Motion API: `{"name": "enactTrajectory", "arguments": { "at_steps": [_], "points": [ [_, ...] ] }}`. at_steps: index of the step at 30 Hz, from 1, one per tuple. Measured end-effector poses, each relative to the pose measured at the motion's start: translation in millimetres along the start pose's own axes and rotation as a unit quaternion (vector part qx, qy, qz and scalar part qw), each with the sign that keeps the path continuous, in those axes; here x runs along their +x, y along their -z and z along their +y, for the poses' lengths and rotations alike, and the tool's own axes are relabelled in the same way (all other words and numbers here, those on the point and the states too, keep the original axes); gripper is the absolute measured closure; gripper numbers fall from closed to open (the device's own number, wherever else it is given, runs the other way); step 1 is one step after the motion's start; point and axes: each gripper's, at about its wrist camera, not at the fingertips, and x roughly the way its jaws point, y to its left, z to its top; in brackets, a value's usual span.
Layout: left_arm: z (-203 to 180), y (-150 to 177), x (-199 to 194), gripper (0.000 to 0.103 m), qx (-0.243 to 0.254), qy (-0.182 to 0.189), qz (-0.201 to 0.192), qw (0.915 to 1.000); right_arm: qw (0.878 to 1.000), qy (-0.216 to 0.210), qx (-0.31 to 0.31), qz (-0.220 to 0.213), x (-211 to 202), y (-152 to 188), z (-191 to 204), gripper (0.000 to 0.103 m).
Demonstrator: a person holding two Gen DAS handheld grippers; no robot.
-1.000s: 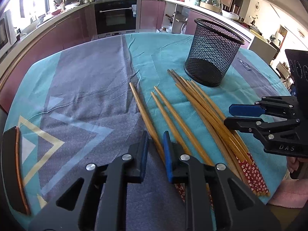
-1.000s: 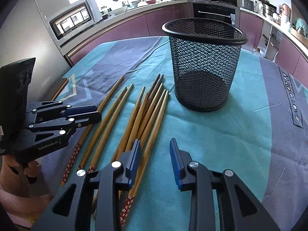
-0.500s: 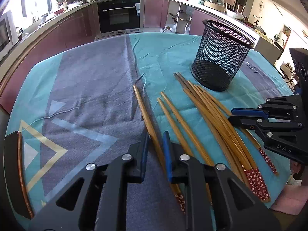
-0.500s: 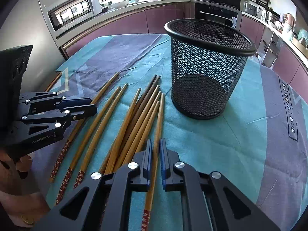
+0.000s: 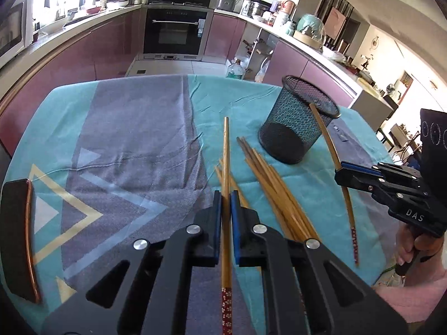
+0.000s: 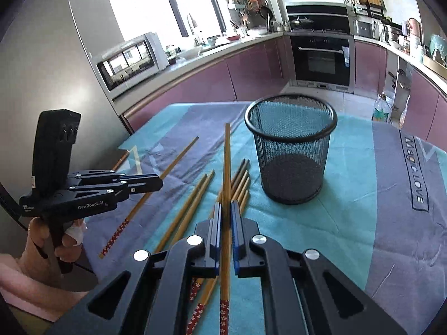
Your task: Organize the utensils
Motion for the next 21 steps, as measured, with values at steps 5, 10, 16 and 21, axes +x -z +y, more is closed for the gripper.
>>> {"name": "enactTrajectory", "arguments": {
  "at_steps": [5, 10, 16, 21],
  "points": [
    [-13.5, -18.3, -37.3, 0.096, 0.009, 0.053, -0.048, 0.9974, 0.997, -0.017, -0.006, -0.076, -36.7, -17.5, 1.8, 0.098],
    [-26.6, -42.9, -73.0, 0.096, 0.010, 0.109, -0.106, 0.9883, 0.990, -0.023, -0.012, -0.140, -69.1, -32.1, -1.7, 0.098],
    [-49.3, -84.7, -90.9, 0.096, 0.012, 0.134, -0.177, 0.9750, 0.985, -0.011, -0.020, -0.169, -85.5, -58.6, -9.3, 0.098],
    [-77.5, -122.4, -76.0, 0.096, 0.011, 0.127, -0.219, 0.9674, 0.981, 0.009, -0.023, -0.191, -89.3, -82.2, -18.5, 0.098]
  ]
}}
